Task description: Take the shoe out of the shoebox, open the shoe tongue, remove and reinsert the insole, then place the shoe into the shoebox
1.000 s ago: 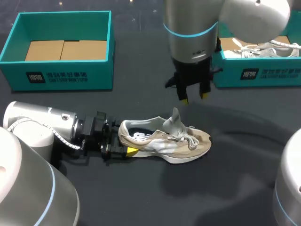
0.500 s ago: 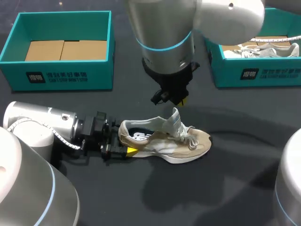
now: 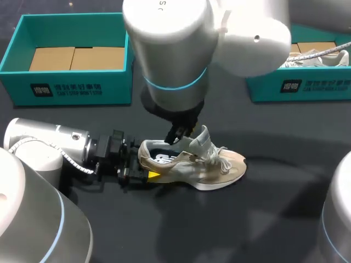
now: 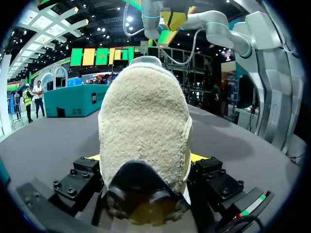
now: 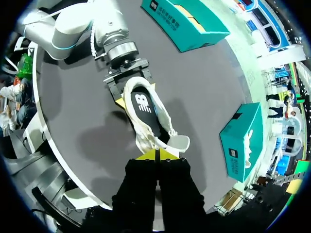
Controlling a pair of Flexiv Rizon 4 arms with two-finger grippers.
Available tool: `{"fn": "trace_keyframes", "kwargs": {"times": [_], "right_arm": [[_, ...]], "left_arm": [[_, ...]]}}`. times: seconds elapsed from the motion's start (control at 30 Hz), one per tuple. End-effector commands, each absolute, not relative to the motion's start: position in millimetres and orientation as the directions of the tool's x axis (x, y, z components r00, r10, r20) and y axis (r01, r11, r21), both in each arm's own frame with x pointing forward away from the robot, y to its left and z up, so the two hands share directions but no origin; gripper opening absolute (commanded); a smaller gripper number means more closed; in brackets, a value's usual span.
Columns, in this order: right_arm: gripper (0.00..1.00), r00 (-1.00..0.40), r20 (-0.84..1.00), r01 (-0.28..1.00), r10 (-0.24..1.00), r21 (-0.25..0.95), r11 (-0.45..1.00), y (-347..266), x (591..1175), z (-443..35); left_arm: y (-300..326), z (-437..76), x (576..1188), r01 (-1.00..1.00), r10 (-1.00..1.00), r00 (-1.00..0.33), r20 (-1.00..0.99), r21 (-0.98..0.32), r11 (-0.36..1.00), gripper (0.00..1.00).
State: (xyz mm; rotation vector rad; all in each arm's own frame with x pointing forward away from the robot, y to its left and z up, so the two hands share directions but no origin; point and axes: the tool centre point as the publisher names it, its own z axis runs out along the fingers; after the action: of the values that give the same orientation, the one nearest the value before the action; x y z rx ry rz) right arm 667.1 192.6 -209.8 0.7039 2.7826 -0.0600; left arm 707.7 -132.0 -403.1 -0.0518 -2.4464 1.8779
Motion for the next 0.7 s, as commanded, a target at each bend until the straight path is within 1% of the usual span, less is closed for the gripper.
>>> {"fn": "trace_keyframes", "kwargs": {"times": [0.03,0.23,0.27,0.33,0.4,0.47,0.7], "right_arm": [[0.0,-0.904,-0.256,0.355,0.342,-0.003,0.935,198,670,-214],[0.0,-0.904,-0.256,0.355,0.342,-0.003,0.935,198,670,-214],[0.0,-0.916,-0.258,0.32,0.309,-0.002,0.947,204,669,-218],[0.0,-0.921,-0.249,0.305,0.299,0.014,0.952,210,668,-224],[0.0,-0.938,-0.221,0.263,0.267,0.049,0.963,215,667,-231],[0.0,-0.955,-0.197,0.218,0.22,0.032,0.975,220,666,-241],[0.0,-0.955,-0.197,0.218,0.22,0.032,0.975,220,666,-241]], "left_arm": [[-132,-405,706,-0.008,0.059,-0.998,0.024,-0.966,0.26,0.0],[-132,-405,706,-0.008,0.059,-0.998,0.024,-0.966,0.26,0.0],[-132,-405,706,-0.008,0.059,-0.998,0.024,-0.966,0.26,0.0],[-132,-405,706,-0.008,0.059,-0.998,0.024,-0.966,0.26,0.0],[-132,-405,706,-0.008,0.059,-0.998,0.024,-0.966,0.26,0.0],[-132,-405,706,-0.008,0.059,-0.998,0.024,-0.966,0.26,0.0],[-132,-405,706,-0.008,0.059,-0.998,0.024,-0.966,0.26,0.0]]}}
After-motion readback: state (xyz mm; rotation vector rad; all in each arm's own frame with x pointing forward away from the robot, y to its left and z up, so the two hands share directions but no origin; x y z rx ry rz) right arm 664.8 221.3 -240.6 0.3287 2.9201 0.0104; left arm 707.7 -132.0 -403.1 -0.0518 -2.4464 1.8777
